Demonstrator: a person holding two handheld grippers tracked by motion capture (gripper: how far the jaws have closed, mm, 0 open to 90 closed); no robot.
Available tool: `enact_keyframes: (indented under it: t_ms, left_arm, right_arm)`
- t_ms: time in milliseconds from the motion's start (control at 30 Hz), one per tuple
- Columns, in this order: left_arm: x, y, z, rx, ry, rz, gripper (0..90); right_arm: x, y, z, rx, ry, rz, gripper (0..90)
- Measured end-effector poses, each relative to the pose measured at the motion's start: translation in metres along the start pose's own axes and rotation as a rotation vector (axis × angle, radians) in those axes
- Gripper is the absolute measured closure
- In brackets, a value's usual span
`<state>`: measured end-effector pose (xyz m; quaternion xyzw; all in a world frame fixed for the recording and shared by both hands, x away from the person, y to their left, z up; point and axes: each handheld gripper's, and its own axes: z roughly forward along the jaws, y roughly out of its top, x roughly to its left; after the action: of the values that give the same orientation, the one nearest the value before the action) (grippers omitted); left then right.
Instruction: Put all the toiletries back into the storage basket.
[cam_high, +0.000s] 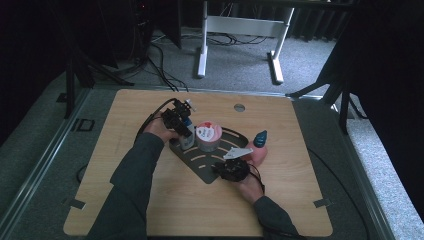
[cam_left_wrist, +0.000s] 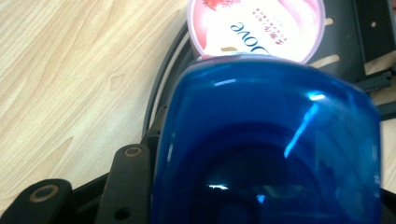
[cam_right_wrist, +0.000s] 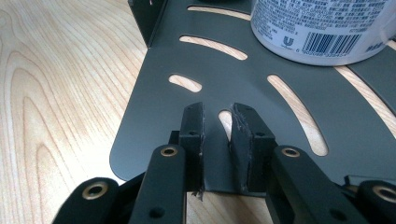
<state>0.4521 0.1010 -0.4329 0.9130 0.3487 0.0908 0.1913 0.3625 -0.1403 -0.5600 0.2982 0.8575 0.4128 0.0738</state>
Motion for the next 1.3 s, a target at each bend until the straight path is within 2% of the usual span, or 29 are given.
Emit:
enact_keyframes:
  t_ms: [200,500,900,1300]
  left_arm:
    - [0.003,0.000,0.003,-0.013,0.004,-0.013,55.3]
    - [0.005,0.002,0.007,-0.022,0.035,-0.022,55.3]
    - [0.008,0.003,0.012,-0.025,0.046,-0.038,55.2]
    - [0.012,0.005,0.015,-0.051,0.039,-0.059,55.2]
  right_arm:
    - [0.000,0.000,0.000,-0.001,0.000,0.000,74.7]
    - [0.000,0.000,0.000,0.001,0.001,0.001,74.7]
    - [0.000,0.000,0.000,0.000,0.001,0.001,74.7]
    - [0.000,0.000,0.000,-0.001,0.001,0.001,74.7]
